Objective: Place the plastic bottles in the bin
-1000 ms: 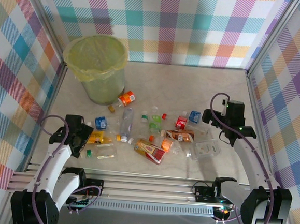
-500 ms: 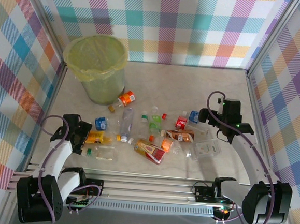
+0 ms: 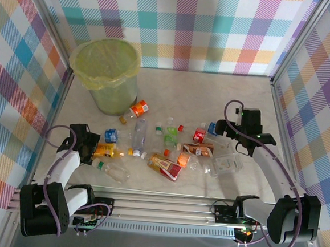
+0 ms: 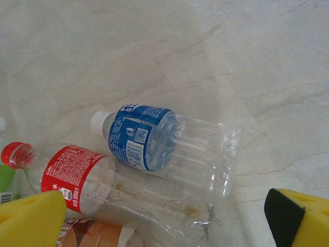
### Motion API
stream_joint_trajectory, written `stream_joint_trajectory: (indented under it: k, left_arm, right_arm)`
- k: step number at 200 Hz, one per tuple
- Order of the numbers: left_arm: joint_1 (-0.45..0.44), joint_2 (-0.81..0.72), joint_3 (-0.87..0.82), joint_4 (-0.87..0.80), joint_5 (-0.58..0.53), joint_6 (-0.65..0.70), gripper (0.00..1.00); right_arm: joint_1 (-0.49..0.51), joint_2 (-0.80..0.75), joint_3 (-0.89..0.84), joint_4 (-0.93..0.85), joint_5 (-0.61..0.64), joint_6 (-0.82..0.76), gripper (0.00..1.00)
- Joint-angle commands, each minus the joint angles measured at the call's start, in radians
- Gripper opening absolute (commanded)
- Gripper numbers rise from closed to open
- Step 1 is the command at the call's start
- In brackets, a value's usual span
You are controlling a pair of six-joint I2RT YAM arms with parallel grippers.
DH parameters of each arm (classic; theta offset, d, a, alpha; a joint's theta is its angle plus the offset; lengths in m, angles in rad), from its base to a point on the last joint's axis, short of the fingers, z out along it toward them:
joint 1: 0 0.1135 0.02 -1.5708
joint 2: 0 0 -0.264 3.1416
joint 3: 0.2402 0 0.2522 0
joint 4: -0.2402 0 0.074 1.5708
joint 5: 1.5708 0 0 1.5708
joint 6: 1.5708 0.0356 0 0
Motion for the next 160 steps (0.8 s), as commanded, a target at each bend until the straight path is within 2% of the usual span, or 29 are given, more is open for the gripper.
stream_joint_trajectory:
  k: [1,88,160]
  left_arm:
    - [0.017,-0.007,0.019,0.004,-0.009,-0.019,0.8]
    - [0.016,-0.049,0.079,-0.052,-0.033,-0.038,0.61]
    - [0.018,-0.219,0.147,-0.242,-0.068,-0.038,0.53]
  right_arm:
    - [0.01,0.008,0.037,0.017,-0.006,-0.004,1.0]
    - [0.016,0.009,0.039,0.02,0.005,-0.015,1.0]
    - [0.024,-0.009,0.037,0.015,0.01,-0.006,1.0]
